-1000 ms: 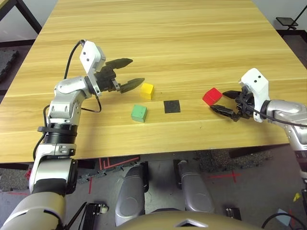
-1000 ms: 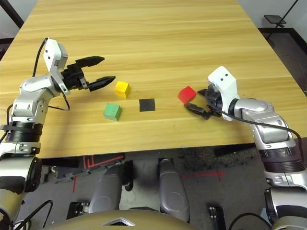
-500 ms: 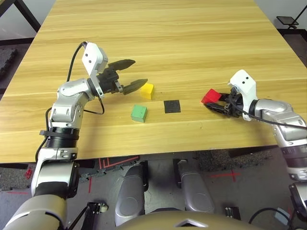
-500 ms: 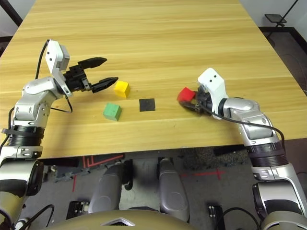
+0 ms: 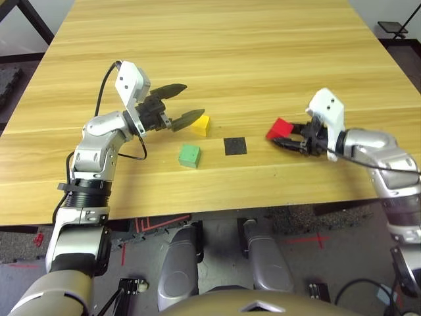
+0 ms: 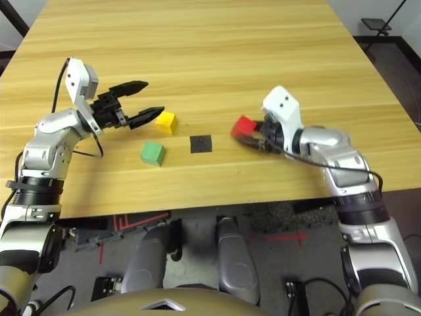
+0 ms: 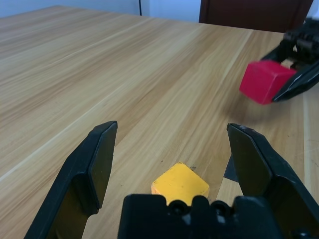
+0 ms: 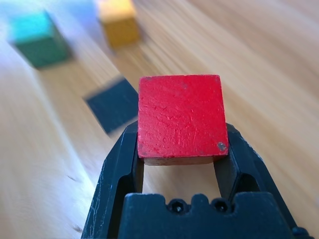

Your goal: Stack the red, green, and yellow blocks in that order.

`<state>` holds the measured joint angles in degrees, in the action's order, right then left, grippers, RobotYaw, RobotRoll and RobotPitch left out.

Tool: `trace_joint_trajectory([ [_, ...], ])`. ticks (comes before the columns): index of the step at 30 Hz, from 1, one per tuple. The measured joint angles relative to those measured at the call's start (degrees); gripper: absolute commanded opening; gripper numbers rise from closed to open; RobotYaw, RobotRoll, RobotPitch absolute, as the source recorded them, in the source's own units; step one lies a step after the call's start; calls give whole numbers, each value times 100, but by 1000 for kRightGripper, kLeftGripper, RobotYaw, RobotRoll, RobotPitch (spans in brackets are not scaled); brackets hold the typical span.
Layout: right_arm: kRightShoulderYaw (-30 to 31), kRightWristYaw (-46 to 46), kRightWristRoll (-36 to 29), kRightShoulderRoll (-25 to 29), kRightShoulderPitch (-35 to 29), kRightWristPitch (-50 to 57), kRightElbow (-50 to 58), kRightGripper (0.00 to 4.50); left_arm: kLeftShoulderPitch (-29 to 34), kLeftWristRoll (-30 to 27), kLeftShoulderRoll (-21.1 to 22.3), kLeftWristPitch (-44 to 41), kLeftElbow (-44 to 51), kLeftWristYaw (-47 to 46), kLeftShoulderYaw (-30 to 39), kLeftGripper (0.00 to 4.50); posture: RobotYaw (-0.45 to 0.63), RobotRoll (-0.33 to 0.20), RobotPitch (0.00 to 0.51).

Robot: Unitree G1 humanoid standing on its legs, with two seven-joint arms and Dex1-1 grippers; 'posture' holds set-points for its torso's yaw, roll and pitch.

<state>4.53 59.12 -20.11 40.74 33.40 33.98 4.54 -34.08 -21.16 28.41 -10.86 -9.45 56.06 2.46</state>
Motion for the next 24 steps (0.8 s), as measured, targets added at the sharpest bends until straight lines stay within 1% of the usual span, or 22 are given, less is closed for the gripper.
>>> trace_joint_trajectory([
  [5,343,613,-23,69,183,-59,-91,2057,1,0,-9,0,0,-29,1,4500,254,-45,193],
  [8,619,964,95,40,519,-278,-408,2057,17,0,-22,0,24,-52,1,4500,268,-45,197],
  [11,887,1266,275,-146,896,-608,-794,2057,40,-1,-54,-6,153,-112,-3,4500,283,-43,201],
  [13,1067,1450,397,-283,1039,-816,-1072,2057,81,-4,-69,-27,239,-144,-2,4500,290,-42,203],
  [15,1173,1566,501,-395,1133,-976,-1313,2057,137,-5,-67,-56,302,-159,1,4500,290,-42,203],
  [16,1245,1644,579,-439,1188,-1098,-1462,2057,168,-6,-70,-85,338,-180,2,4500,310,-41,208],
  [21,1414,1966,850,-632,1454,-1608,-2091,2057,292,-58,-61,-186,525,-261,11,4500,310,-41,208],
  [24,1494,2079,1042,-773,1549,-1925,-2493,2057,350,-120,-48,-231,631,-313,17,4500,334,-37,211],
])
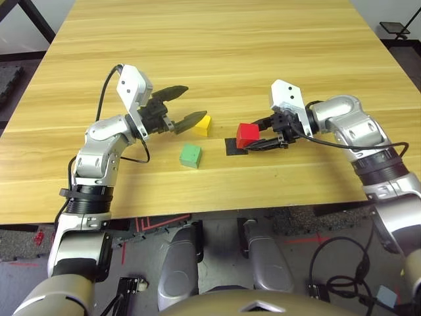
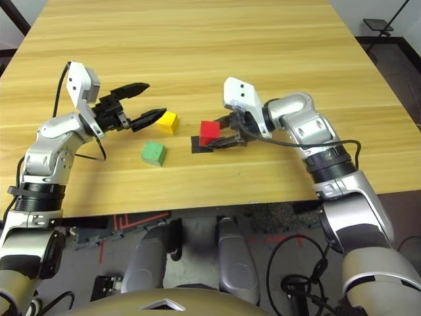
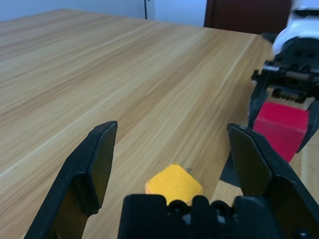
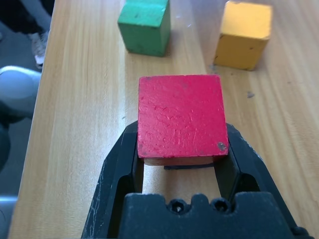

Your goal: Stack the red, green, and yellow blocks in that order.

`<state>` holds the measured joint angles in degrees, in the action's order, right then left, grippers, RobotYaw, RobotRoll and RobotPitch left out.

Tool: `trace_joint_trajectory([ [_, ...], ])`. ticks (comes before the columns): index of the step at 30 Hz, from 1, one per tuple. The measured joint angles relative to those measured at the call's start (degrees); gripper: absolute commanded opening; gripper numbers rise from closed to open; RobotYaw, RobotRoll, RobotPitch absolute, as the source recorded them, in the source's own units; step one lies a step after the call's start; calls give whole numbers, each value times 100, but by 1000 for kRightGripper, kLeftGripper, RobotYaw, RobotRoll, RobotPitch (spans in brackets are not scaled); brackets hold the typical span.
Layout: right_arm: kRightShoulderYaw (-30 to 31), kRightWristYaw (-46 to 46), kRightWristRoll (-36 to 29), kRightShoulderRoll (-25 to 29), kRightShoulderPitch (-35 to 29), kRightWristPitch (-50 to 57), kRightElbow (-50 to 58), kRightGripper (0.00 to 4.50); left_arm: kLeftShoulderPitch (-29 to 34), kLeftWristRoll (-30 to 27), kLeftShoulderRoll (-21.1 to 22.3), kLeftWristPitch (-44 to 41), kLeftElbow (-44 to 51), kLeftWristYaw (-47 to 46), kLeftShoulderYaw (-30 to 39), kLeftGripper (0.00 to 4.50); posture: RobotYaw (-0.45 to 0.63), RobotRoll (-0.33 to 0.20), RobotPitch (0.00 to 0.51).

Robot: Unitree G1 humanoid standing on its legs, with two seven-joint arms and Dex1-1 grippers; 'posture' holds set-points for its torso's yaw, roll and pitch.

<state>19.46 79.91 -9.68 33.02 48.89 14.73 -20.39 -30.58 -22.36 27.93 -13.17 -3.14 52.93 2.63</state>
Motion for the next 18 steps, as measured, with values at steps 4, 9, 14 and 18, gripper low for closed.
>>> trace_joint_trajectory([
  [4,77,3,255,-272,92,-388,-493,2057,24,-37,0,-65,97,-96,-1,4500,345,-35,213],
  [9,82,-70,462,-378,99,-703,-745,2057,42,-56,19,-114,152,-179,3,4500,351,-37,216],
  [14,73,-274,658,-517,99,-1018,-986,2057,76,-70,19,-166,222,-247,6,4500,349,-42,219],
  [18,72,-289,717,-516,92,-1163,-1098,2057,76,-107,13,-183,232,-288,5,4500,347,-44,221],
])
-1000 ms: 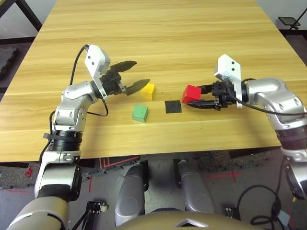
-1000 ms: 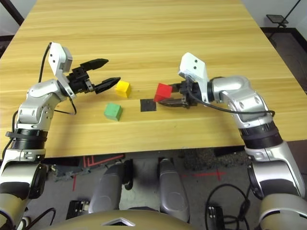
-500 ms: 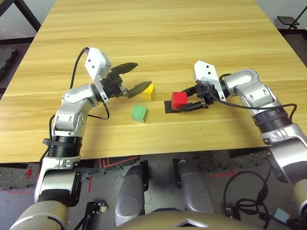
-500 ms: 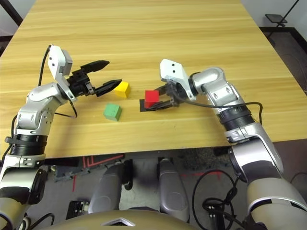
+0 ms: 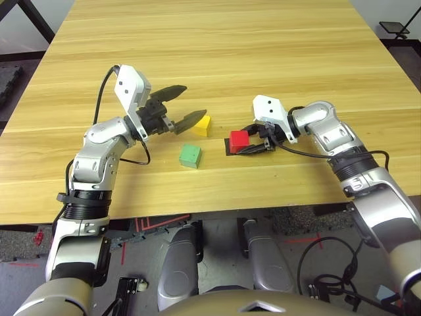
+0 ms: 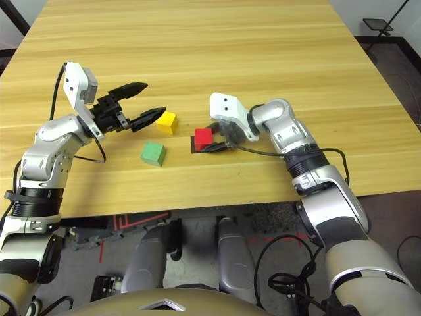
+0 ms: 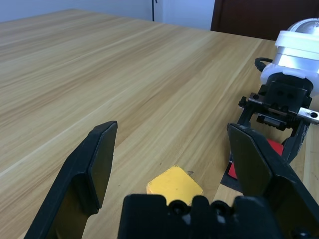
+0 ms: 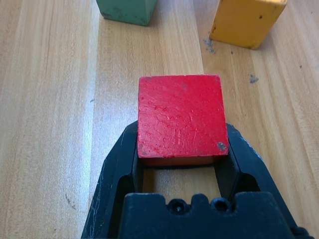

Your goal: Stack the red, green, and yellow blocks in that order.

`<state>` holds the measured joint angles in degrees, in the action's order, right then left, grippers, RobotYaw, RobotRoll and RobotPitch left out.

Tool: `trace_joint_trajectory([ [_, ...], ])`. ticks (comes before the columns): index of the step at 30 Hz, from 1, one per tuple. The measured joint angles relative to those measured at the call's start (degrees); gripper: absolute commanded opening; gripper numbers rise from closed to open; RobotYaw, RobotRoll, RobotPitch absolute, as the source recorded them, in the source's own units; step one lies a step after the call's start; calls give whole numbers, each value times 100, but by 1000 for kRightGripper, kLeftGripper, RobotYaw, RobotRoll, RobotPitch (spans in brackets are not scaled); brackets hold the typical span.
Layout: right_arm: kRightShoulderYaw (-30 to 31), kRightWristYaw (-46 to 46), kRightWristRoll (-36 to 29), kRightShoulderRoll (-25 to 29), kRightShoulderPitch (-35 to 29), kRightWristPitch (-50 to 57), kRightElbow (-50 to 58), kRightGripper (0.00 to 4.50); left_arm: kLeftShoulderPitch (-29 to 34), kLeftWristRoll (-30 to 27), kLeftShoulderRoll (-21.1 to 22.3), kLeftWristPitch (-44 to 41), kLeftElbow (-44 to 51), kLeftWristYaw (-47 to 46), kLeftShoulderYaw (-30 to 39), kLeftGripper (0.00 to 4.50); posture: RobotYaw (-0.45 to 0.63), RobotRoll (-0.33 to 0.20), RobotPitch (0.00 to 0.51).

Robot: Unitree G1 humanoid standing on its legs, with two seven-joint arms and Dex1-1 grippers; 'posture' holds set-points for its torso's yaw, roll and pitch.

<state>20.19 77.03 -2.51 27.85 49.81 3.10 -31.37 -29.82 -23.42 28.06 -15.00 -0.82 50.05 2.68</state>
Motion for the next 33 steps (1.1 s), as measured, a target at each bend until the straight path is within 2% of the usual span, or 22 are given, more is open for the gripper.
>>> trace_joint_trajectory([
  [12,-21,-10,27,-32,-34,-30,1,2057,0,-89,-44,-25,-1,-62,0,4500,354,-42,224],
  [19,-45,-94,40,-109,-31,-32,-40,4435,0,-153,-44,-65,-1,-114,0,4500,354,-40,221],
  [28,-173,-75,44,-138,317,-9,-245,4435,-74,-159,-43,-81,-7,-128,1,4500,349,-37,213],
  [33,-426,98,-176,-130,630,561,-216,4435,-91,-160,-41,-82,-13,-112,3,4500,339,-38,209],
])
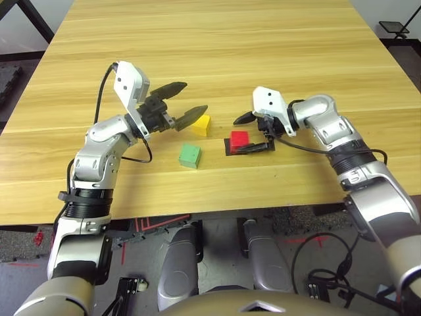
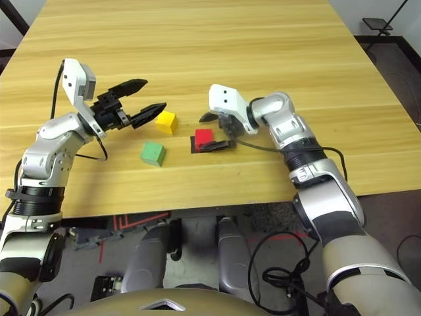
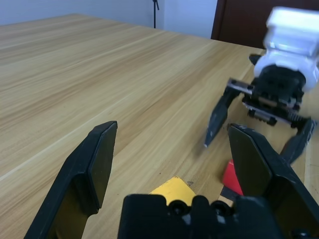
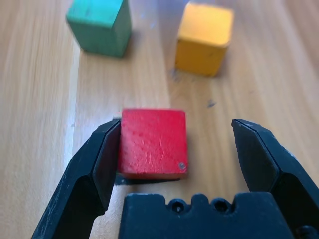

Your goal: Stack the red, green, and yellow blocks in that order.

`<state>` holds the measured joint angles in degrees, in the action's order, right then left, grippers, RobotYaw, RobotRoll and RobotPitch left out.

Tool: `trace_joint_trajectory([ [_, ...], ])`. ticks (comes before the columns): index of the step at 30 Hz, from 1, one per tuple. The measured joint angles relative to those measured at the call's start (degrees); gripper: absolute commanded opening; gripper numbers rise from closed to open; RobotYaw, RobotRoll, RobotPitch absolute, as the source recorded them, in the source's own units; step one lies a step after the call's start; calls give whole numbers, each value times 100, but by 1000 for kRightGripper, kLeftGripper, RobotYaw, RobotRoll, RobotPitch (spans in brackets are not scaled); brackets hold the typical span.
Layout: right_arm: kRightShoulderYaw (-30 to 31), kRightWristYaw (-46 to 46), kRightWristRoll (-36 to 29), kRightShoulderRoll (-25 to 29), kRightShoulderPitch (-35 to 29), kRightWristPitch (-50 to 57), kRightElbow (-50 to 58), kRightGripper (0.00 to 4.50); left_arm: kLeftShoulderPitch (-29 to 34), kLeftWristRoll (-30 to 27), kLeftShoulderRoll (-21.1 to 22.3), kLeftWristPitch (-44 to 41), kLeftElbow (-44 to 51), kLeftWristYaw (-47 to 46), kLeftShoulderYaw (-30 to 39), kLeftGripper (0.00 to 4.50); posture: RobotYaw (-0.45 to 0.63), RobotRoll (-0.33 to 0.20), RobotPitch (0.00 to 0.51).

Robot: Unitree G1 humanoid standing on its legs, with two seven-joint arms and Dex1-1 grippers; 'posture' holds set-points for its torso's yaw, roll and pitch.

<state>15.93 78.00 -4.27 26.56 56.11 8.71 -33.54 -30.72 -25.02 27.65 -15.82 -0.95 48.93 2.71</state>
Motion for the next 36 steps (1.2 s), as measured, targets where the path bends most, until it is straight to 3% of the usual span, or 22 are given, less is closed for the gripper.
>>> trace_joint_trajectory([
  [6,-209,28,-330,-16,79,948,359,4435,-47,4,-5,0,-122,36,-2,4500,319,-35,196],
  [13,-408,-347,-378,35,83,1129,439,4435,-125,-52,19,-65,-144,79,28,4500,296,-21,187],
  [24,-697,-255,-427,814,81,1165,334,4435,927,-847,1090,-739,869,1028,439,4500,295,-6,187],
  [32,-790,-222,-446,901,81,1211,353,4435,1202,-624,1243,-4,844,1867,187,4500,292,-11,184],
  [36,-796,-223,-444,917,84,1211,344,4435,1083,-213,1253,768,366,2486,-188,4500,277,-17,182],
])
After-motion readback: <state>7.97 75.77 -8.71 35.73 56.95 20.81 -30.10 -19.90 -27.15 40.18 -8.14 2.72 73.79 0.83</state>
